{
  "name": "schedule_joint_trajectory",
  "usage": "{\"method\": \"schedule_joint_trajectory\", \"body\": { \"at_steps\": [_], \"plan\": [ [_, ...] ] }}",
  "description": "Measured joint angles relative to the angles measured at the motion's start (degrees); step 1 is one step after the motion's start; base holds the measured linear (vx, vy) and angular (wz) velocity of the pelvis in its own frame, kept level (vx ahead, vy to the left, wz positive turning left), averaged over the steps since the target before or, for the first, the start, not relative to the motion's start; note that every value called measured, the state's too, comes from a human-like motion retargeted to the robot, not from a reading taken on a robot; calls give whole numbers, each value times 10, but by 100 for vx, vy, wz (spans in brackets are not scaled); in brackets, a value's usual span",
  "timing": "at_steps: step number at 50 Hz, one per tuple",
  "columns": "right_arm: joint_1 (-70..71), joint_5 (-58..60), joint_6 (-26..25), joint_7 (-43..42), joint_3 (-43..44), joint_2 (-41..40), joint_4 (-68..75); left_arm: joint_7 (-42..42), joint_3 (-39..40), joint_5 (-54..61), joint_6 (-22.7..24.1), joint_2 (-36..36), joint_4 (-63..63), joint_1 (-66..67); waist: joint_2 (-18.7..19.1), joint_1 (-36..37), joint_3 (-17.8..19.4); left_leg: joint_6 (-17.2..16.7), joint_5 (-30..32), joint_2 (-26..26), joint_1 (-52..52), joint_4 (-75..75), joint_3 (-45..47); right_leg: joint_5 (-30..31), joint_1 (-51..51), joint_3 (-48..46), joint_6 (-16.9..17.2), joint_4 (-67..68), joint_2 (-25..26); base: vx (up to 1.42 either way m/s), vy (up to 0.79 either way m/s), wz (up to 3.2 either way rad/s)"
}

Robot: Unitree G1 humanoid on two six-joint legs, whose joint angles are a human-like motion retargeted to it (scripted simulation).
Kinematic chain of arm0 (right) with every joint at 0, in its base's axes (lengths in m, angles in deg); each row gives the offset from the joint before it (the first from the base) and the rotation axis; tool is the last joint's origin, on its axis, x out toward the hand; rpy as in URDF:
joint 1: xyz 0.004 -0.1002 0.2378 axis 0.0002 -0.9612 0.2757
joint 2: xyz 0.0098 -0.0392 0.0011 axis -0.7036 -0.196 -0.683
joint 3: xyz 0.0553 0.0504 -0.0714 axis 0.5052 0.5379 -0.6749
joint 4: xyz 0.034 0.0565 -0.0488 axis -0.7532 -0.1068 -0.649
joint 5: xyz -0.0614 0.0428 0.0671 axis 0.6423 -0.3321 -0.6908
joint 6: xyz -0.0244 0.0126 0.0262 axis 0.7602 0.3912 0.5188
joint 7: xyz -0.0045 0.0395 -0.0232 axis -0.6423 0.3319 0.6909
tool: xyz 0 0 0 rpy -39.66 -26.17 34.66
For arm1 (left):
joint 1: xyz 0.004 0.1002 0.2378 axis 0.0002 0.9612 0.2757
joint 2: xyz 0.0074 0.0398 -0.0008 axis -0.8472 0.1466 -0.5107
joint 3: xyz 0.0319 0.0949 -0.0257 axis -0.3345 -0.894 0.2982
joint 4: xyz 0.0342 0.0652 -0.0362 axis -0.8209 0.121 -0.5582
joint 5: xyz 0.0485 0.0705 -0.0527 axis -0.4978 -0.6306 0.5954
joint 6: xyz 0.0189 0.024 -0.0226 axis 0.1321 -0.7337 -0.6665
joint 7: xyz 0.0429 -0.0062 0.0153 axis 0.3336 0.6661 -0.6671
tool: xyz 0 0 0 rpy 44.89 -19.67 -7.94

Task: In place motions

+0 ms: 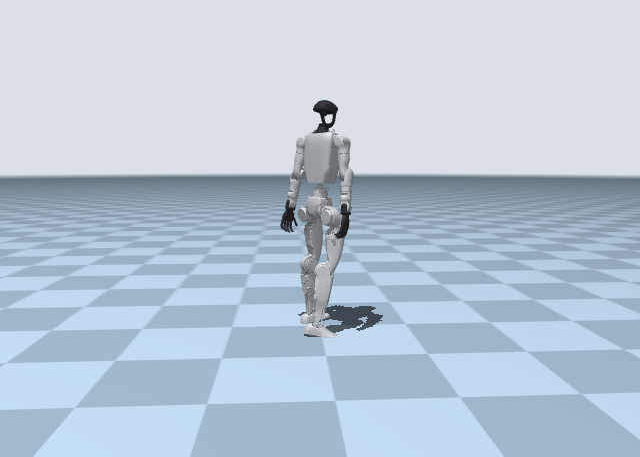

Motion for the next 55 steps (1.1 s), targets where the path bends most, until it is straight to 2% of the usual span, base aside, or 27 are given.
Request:
{"method": "schedule_joint_trajectory", "body": {
  "at_steps": [10,23,36,55],
  "plan": [
    [0,4,-2,2,3,-4,1,7,-4,-2,0,-3,6,0,2,-24,-8,5,-10,14,13,-4,29,0,-15,29,-7,3,6,7,-7,-31],
    [8,-6,5,4,13,-9,-2,9,-11,2,-1,-4,8,-2,12,-92,-31,12,-28,39,31,-11,79,0,-52,89,-20,11,19,13,-19,-48],
    [8,-8,-10,3,16,-7,7,47,-41,-13,-3,-2,35,-14,27,-142,-28,13,-36,55,44,-16,121,2,-76,132,-30,16,26,2,-9,-36],
    [12,-12,-2,4,3,-4,11,44,-35,-23,2,-10,55,-1,29,-124,-21,18,-38,50,50,-16,134,8,-79,142,-34,17,19,-1,3,-6]
  ]
}}
